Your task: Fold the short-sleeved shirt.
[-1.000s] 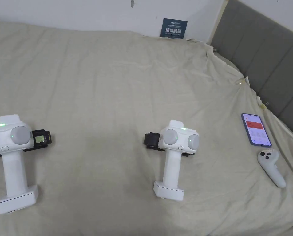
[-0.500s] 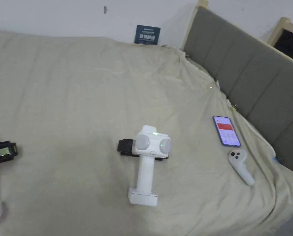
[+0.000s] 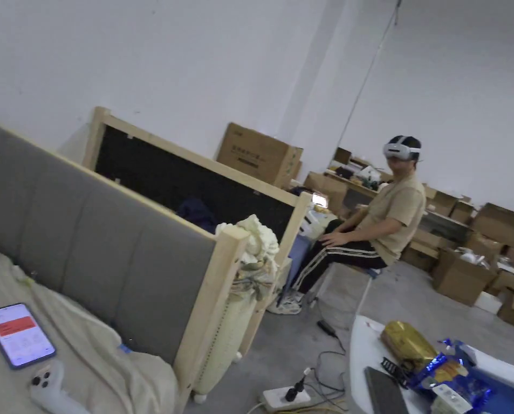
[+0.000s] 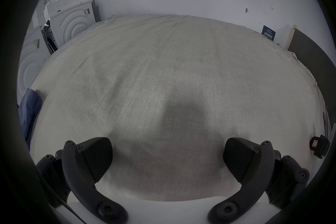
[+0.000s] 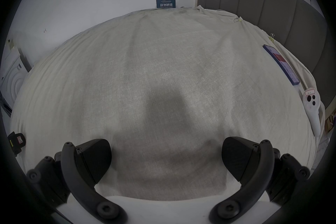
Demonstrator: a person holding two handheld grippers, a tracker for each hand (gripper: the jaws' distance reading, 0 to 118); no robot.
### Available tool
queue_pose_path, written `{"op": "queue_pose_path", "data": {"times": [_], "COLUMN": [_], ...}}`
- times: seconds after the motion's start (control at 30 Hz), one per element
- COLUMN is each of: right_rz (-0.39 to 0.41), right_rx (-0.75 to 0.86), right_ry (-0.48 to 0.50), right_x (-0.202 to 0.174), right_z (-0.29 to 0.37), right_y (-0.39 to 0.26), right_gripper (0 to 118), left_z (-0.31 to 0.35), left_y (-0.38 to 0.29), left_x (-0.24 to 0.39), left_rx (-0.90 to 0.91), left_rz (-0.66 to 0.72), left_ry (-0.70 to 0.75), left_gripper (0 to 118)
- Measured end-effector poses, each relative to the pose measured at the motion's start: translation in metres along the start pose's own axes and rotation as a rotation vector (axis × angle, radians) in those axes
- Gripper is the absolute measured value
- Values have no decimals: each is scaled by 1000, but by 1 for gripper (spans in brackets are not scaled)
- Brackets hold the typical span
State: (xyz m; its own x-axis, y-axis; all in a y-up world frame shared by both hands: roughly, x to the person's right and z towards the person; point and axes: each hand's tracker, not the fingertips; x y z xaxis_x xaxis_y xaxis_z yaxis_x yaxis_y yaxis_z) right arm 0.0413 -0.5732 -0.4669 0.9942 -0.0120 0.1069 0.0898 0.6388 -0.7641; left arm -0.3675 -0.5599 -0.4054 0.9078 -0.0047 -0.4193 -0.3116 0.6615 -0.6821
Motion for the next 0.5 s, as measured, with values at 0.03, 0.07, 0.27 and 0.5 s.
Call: {"op": "queue_pose_path", "data": {"times": [0.03,0.07,0.27,0.5], "right_rz": [0,0,0,0], "right_rx": [0,1,1,1], "right_ry": [0,0,0,0], "right_x": [0,0,-1,-3], "right_z": [0,0,23,26], "right_y": [0,0,-4,-4], "right_gripper": [118,118,118,118], "left_z": [-2,-3,-5,-6], "left_y": [0,0,0,0], "left_x": [0,-1,-2,-3], "left_rx": [0,0,0,0], "left_rz": [0,0,0,0], "left_ry": [0,0,0,0], "left_gripper": [118,118,118,118]}}
